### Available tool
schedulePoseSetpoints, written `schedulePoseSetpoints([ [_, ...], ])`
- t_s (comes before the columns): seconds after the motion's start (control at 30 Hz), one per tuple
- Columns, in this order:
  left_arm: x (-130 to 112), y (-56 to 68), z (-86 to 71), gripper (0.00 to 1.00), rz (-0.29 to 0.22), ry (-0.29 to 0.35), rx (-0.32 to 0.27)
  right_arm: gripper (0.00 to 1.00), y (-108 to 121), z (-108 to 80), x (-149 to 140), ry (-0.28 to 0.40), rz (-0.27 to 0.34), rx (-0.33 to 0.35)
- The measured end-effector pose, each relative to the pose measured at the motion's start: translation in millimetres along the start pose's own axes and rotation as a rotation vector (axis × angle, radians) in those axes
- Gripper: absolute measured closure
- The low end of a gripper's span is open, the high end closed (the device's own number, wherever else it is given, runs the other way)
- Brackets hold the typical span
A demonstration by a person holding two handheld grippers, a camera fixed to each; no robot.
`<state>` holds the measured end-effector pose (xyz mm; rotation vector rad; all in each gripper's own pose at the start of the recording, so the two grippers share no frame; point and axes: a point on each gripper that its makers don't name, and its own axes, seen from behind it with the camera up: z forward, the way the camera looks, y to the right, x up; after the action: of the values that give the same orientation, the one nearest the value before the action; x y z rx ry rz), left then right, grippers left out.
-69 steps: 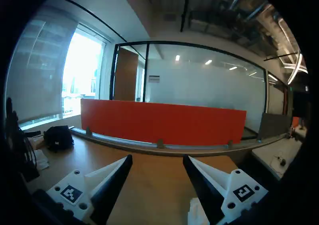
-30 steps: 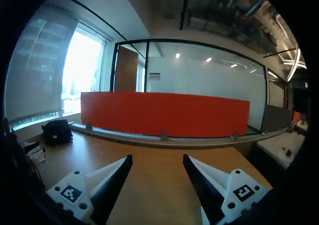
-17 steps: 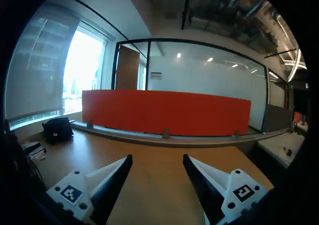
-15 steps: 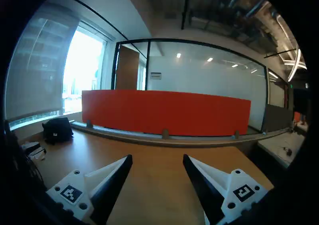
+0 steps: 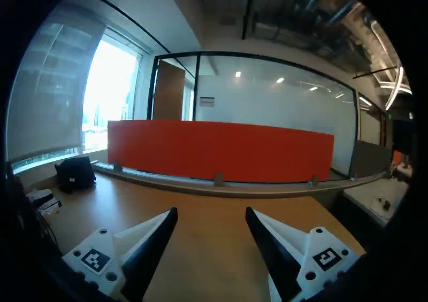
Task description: Fold towel
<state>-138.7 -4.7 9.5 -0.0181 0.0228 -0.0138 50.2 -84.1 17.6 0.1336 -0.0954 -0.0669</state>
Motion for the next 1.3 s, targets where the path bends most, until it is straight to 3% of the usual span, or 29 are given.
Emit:
schedulePoseSetpoints([
  [0.47,-4.2,1.9,1.3,0.08,0.022,-0.005,-0.004,0.01,13.9,-3.1,-2.8,0.004,0.006,-0.011],
  [1.0,-6.4,2.9,2.6,0.07,0.028,-0.007,-0.003,0.01,51.5,-13.4,28.0,0.094,0.016,-0.068],
  [1.3,-6.7,3.6,2.8,0.07,0.029,-0.007,-0.002,0.00,69.7,-14.7,17.5,0.115,0.022,-0.089],
])
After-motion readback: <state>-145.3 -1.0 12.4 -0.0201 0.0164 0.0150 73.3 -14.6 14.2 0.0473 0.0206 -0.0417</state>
